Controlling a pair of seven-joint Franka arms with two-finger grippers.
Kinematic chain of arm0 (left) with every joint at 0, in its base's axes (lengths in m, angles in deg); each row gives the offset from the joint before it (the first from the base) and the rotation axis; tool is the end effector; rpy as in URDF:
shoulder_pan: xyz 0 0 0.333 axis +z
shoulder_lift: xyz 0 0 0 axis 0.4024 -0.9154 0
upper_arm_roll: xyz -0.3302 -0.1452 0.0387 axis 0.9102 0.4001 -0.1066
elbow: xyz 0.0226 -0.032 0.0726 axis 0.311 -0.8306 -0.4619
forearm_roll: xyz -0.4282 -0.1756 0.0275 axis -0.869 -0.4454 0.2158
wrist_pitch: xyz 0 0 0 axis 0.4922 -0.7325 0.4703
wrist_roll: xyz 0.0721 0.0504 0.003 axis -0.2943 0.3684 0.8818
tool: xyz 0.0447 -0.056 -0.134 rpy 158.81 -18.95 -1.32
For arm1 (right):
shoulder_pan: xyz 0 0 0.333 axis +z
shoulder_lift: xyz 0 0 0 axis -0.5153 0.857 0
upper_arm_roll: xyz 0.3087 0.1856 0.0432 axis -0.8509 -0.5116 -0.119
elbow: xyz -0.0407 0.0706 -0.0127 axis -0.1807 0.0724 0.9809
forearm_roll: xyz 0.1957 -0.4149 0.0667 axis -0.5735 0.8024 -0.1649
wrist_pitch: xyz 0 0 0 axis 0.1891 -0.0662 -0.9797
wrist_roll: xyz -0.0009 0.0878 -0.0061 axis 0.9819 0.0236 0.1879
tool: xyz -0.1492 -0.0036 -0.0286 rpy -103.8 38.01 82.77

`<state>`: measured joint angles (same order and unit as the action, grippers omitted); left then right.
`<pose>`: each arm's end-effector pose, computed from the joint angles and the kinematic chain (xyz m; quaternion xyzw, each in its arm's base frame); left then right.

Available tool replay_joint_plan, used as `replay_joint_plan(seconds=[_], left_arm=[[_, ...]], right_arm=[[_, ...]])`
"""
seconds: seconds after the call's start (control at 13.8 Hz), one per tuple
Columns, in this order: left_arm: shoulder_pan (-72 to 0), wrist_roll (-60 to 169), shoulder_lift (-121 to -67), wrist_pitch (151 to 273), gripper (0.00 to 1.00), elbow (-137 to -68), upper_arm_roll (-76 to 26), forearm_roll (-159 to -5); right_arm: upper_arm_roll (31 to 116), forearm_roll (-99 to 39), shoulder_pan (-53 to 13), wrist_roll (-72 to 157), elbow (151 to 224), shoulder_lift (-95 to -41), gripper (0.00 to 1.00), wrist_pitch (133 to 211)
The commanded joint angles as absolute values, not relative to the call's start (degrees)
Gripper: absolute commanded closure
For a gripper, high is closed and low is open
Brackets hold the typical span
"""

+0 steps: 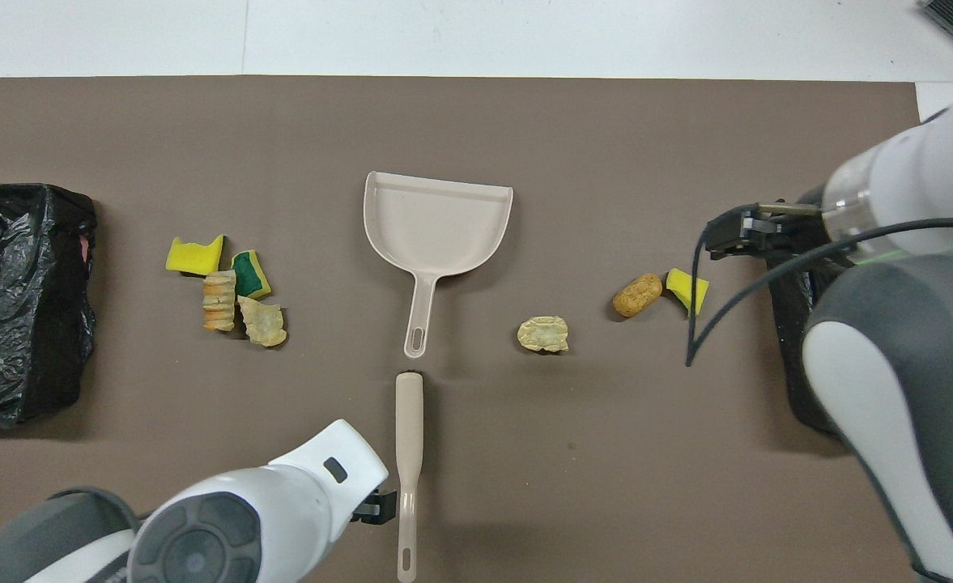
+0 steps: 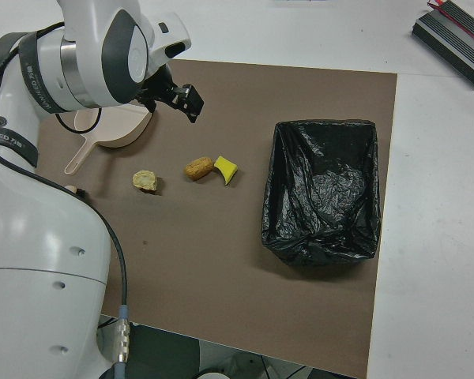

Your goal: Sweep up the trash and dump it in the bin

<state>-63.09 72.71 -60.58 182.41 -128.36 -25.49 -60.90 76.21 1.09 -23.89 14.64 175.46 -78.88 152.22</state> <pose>0.3423 -0.3143 0.4455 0.9976 -0.0578 -0.0386 0.0008 0.6505 0.1352 0.5799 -0.9973 0.0707 -0.0174 0.0039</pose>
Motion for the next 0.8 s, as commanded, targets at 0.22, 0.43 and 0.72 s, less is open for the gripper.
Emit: replay_joint_plan(seconds=[0.22,0.43,0.72], left_arm=[[-76.27,84.88,-67.52,199.81,0.00,-138.54,-26.63,-61.24],[-77.17,84.97,-68.50,201.94,0.00,-140.13,-26.63,-61.24],[-77.17,84.88,-68.67,201.68,0.43,-140.04,-26.71,-61.24]], right_arm=[[76.15,3.68,-12.75,0.27,158.98,-61.57,0.00,154.11],[76.24,3.76,-7.83,-4.14,157.02,-56.63,0.00,158.49],[76.85,4.20,-0.98,-9.95,152.12,-47.42,0.00,163.07]])
